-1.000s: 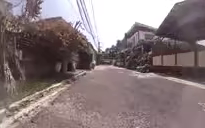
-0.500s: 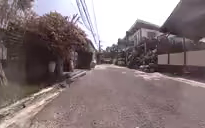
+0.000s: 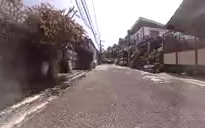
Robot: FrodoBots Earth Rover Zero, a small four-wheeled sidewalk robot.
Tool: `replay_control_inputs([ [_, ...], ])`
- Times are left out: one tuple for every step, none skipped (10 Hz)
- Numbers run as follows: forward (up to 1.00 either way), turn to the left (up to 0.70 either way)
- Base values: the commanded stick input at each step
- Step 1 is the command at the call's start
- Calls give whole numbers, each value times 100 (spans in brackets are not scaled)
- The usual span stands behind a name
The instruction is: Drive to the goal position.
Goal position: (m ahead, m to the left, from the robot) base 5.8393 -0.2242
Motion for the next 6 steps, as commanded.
replay_control_inputs([
  [100, 0],
  [100, 0],
  [100, 0],
  [100, 0],
  [100, 0],
  [100, 0],
])
